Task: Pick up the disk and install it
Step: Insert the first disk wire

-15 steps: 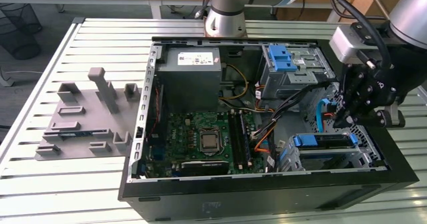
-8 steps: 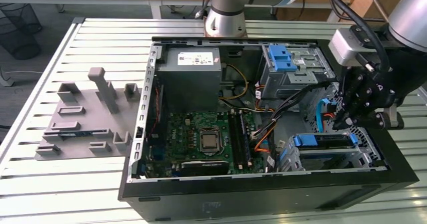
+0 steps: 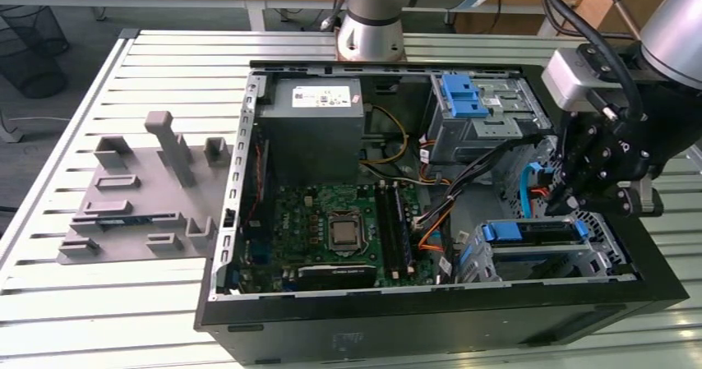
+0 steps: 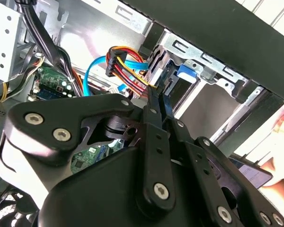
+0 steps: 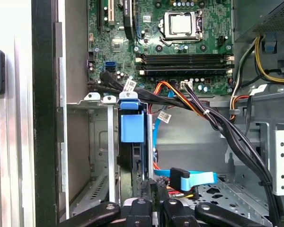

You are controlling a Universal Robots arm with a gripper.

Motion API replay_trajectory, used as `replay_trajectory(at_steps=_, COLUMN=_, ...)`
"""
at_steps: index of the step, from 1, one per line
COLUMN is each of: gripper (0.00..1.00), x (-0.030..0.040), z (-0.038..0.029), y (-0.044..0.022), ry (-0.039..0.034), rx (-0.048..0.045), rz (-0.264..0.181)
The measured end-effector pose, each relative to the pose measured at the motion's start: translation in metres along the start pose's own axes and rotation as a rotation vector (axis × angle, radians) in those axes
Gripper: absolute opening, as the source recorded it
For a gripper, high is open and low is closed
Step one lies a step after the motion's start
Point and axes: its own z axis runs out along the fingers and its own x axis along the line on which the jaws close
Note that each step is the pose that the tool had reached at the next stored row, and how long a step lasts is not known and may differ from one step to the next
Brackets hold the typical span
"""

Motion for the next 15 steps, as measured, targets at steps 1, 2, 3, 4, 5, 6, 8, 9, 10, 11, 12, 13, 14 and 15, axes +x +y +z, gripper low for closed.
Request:
replay_trajectory(at_steps=1, gripper=0.16, x=0.0008, z=0.0004, y=-0.0001, ry=0.0001, rx=-0.0003, rz=0.002)
replay_trajectory(at_steps=2, gripper=0.16, x=0.0016, z=0.0010, y=-0.0003, ry=0.0000, rx=-0.0007, rz=0.004)
replay_trajectory(at_steps=3, gripper=0.16, x=0.0019, z=0.0015, y=-0.0003, ry=-0.0002, rx=-0.0009, rz=0.005)
replay_trajectory(at_steps=4, gripper=0.16, x=0.0022, z=0.0019, y=-0.0003, ry=-0.0001, rx=-0.0009, rz=0.006)
replay_trajectory(at_steps=5, gripper=0.16, x=0.0026, z=0.0027, y=-0.0004, ry=0.0000, rx=-0.0010, rz=0.006)
replay_trajectory(at_steps=6, gripper=0.16, x=0.0028, z=0.0035, y=-0.0004, ry=0.0001, rx=-0.0010, rz=0.006)
replay_trajectory(at_steps=8, gripper=0.16, x=0.0030, z=0.0046, y=-0.0004, ry=0.0001, rx=-0.0009, rz=0.006)
replay_trajectory(at_steps=9, gripper=0.16, x=0.0033, z=0.0049, y=-0.0005, ry=0.0001, rx=-0.0010, rz=0.006)
replay_trajectory(at_steps=10, gripper=0.16, x=0.0038, z=0.0051, y=-0.0005, ry=0.0001, rx=-0.0010, rz=0.006)
replay_trajectory(at_steps=11, gripper=0.16, x=0.0044, z=0.0053, y=-0.0005, ry=0.0001, rx=-0.0010, rz=0.006)
replay_trajectory(at_steps=12, gripper=0.16, x=0.0050, z=0.0057, y=-0.0005, ry=0.0000, rx=-0.0012, rz=0.006)
replay_trajectory(at_steps=13, gripper=0.16, x=0.0056, z=0.0061, y=-0.0006, ry=0.0000, rx=-0.0015, rz=0.006)
replay_trajectory(at_steps=14, gripper=0.16, x=0.0061, z=0.0063, y=-0.0006, ry=0.0001, rx=-0.0017, rz=0.006)
replay_trajectory(at_steps=15, gripper=0.16, x=0.0063, z=0.0067, y=-0.0007, ry=0.0000, rx=-0.0020, rz=0.005)
